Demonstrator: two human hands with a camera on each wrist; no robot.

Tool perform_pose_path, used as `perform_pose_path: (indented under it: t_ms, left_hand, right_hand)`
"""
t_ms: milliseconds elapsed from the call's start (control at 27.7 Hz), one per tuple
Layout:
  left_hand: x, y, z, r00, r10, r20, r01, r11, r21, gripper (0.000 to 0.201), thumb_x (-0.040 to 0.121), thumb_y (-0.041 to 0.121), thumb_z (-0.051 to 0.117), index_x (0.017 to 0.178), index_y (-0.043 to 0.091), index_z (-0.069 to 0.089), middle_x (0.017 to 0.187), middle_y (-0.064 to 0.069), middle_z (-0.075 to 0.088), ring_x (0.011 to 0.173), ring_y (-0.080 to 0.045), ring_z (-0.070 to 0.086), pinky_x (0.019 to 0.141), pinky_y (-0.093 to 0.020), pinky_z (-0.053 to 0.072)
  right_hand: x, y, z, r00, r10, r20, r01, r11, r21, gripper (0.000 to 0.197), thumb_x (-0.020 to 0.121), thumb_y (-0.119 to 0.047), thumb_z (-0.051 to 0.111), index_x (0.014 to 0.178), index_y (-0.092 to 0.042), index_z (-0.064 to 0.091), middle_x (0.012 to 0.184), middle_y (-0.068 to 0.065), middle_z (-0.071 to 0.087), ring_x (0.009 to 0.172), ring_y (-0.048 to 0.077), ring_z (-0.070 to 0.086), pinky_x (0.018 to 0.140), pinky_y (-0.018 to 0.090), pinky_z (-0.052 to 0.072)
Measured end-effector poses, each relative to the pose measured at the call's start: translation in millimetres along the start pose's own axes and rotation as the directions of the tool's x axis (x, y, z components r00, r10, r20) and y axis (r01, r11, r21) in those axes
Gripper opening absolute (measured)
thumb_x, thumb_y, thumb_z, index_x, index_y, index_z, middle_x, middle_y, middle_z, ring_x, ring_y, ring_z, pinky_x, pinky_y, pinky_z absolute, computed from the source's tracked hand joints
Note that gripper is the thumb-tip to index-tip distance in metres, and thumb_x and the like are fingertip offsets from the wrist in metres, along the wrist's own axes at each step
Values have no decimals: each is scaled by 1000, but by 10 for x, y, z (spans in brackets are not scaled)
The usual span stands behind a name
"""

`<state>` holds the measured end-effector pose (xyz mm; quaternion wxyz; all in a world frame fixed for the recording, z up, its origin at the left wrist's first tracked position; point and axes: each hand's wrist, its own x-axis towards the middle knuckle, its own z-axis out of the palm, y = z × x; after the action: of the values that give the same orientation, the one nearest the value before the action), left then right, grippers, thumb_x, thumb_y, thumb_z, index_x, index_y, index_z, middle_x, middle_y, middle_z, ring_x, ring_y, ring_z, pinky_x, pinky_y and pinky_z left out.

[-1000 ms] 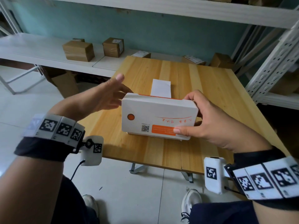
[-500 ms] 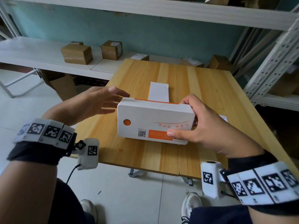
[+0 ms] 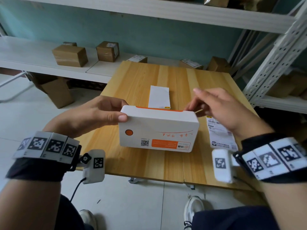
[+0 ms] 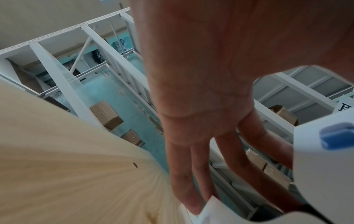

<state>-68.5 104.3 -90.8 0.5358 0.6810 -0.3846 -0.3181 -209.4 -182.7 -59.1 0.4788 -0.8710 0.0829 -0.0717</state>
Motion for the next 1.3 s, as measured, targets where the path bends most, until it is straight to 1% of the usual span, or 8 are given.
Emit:
perform_pose_path:
  t_ms: [181,325,506,723,831,940,1156,1301]
  left_hand:
    - [3,-14,-11,999,29,25,-28,998,-55,77,56,53,89,98,-6,65,103,-26,73,98,-31,71,81,-28,57]
    - [28,-31,-37,999,29,36,-27,998,-61,77,57,52,90,98,-7,64,107,-34,68,101,-36,68,84,-32,57]
    - [36,-56,-62,994,43,102,-29,990,-136,61,58,43,93,95,2,67,115,-35,65,112,-46,62,89,-43,55]
    - [33,-69,-60,994,55,99,-36,982,-186,55,63,38,92,94,1,66,109,-34,65,102,-38,65,82,-32,55]
    - [37,-79,-58,994,52,97,-32,981,-192,59,65,39,90,95,-2,60,106,-27,66,101,-32,66,82,-32,55]
    - [50,-66,-68,993,50,109,-29,982,-186,59,67,40,89,96,-2,59,108,-27,65,103,-33,66,85,-34,54]
    - [63,-82,-67,990,74,116,-50,979,-195,54,69,39,88,94,0,61,108,-33,64,104,-35,66,85,-36,54]
    - [75,-88,-67,992,66,111,-43,980,-196,55,67,40,88,94,0,61,108,-27,66,103,-33,67,85,-35,54]
  right_hand:
    - [315,51,-136,995,-104,4,89,831,-549,14,95,-38,55,104,-27,58,97,-6,67,84,7,65,75,34,55]
    - [503,-23,11,965,-143,221,263,563,-783,45,91,-47,57,131,-33,42,127,-12,48,103,7,50,73,26,42]
    - [730,51,193,915,-170,366,401,469,-787,63,92,-47,58,146,-23,37,148,-5,42,129,15,47,105,32,41]
    - [881,150,423,918,39,394,295,597,-746,63,100,-38,47,155,-21,21,164,-4,17,147,14,23,104,11,11]
    - [947,105,525,912,198,359,54,809,-585,46,105,-36,37,149,-23,37,158,-7,31,141,14,36,103,14,21]
    - [912,83,510,921,249,301,-85,880,-468,42,100,-47,44,139,-31,52,144,-11,50,108,6,57,80,16,38]
    - [905,17,471,921,98,378,220,669,-709,33,101,-21,52,131,-16,62,145,-1,53,129,15,52,91,14,39]
    - [969,54,497,930,-10,367,300,596,-745,22,93,-10,60,107,-2,75,121,12,70,111,21,65,95,37,50]
